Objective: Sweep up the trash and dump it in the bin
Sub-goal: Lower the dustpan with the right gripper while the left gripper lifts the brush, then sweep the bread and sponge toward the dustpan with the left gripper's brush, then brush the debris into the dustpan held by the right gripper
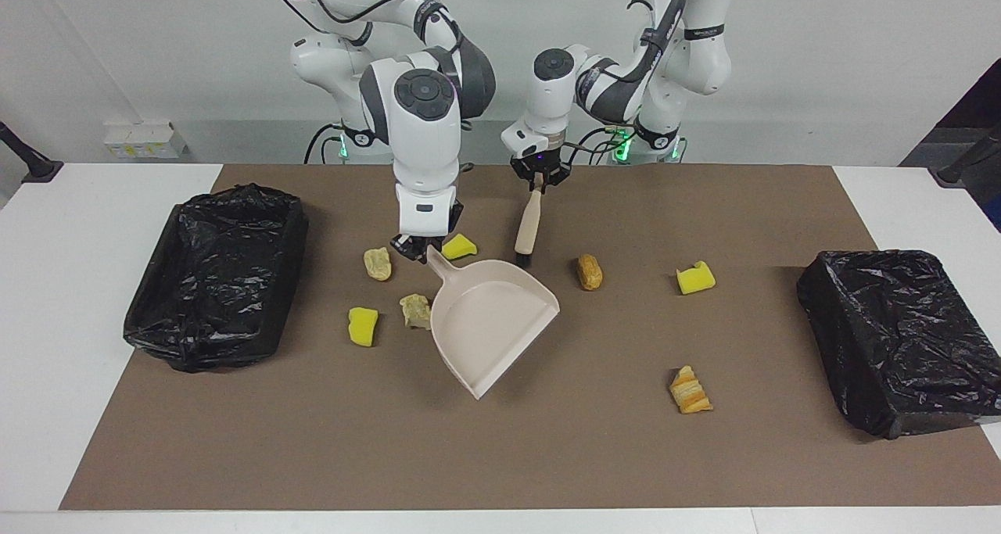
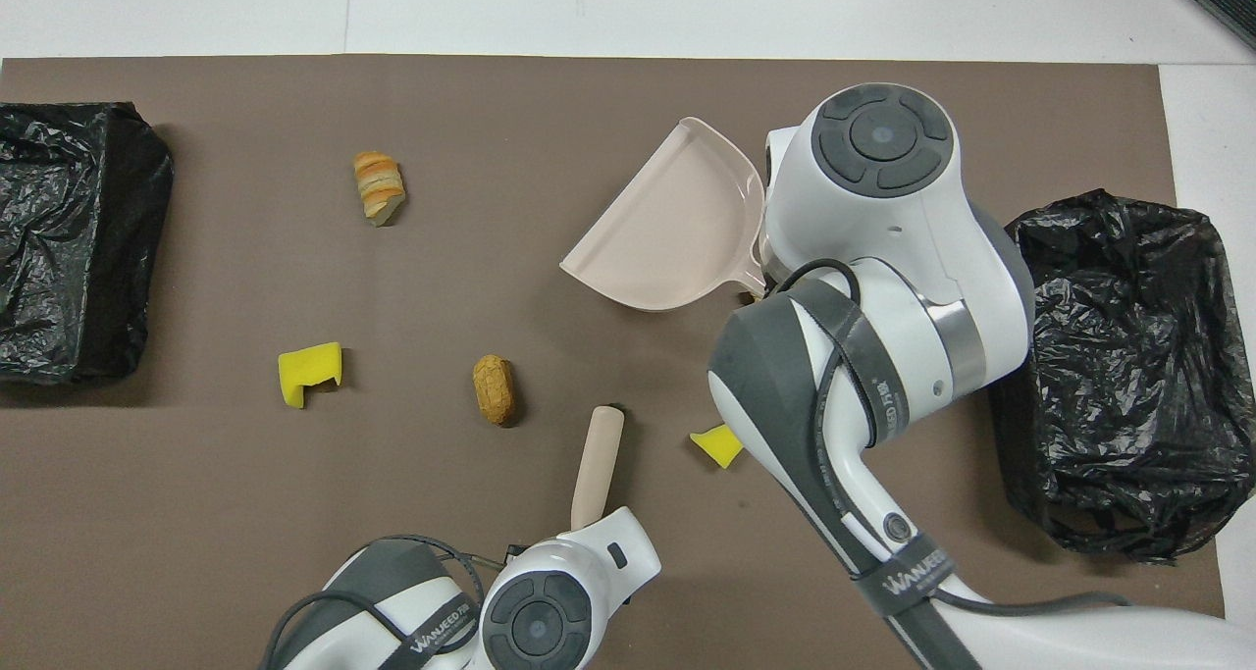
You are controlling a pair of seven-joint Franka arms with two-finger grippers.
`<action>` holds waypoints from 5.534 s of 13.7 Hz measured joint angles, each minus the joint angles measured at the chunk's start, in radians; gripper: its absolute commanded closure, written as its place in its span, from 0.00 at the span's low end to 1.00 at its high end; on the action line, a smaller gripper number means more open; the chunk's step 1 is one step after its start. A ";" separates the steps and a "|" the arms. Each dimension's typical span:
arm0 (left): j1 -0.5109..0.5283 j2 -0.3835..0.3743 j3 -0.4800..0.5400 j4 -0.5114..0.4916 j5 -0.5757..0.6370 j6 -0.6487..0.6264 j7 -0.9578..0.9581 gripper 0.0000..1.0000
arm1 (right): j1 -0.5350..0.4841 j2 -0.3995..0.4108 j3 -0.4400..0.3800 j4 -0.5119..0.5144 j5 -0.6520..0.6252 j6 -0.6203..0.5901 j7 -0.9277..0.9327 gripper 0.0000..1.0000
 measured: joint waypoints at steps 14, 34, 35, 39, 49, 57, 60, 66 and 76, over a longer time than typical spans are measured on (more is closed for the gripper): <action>0.558 0.090 0.039 0.406 0.093 -0.223 0.743 1.00 | 0.006 -0.036 0.009 -0.097 -0.036 0.047 -0.194 1.00; 0.815 0.779 0.015 1.122 0.303 -0.229 1.462 1.00 | 0.115 -0.101 0.011 -0.358 -0.082 0.225 -0.464 1.00; 0.807 0.749 0.013 1.065 0.303 -0.228 1.469 1.00 | 0.115 -0.101 0.011 -0.359 -0.082 0.226 -0.464 1.00; 0.760 0.555 0.009 0.796 0.303 -0.234 1.473 1.00 | 0.115 -0.102 0.011 -0.360 -0.082 0.227 -0.464 1.00; 0.599 0.158 0.004 0.362 0.303 -0.369 1.162 1.00 | 0.120 -0.110 0.011 -0.386 -0.082 0.262 -0.435 1.00; 0.688 -0.077 0.028 0.237 0.304 -0.546 0.652 1.00 | 0.145 -0.145 0.011 -0.445 -0.082 0.305 -0.370 1.00; 0.723 -0.128 0.027 0.148 0.305 -0.528 0.501 1.00 | 0.145 -0.146 0.011 -0.447 -0.082 0.306 -0.370 1.00; 0.822 -0.173 0.028 0.022 0.305 -0.424 0.383 1.00 | 0.145 -0.146 0.011 -0.447 -0.082 0.307 -0.370 1.00; 0.586 -0.072 0.000 -0.003 0.120 -0.283 0.193 1.00 | 0.144 -0.146 0.011 -0.448 -0.082 0.307 -0.370 1.00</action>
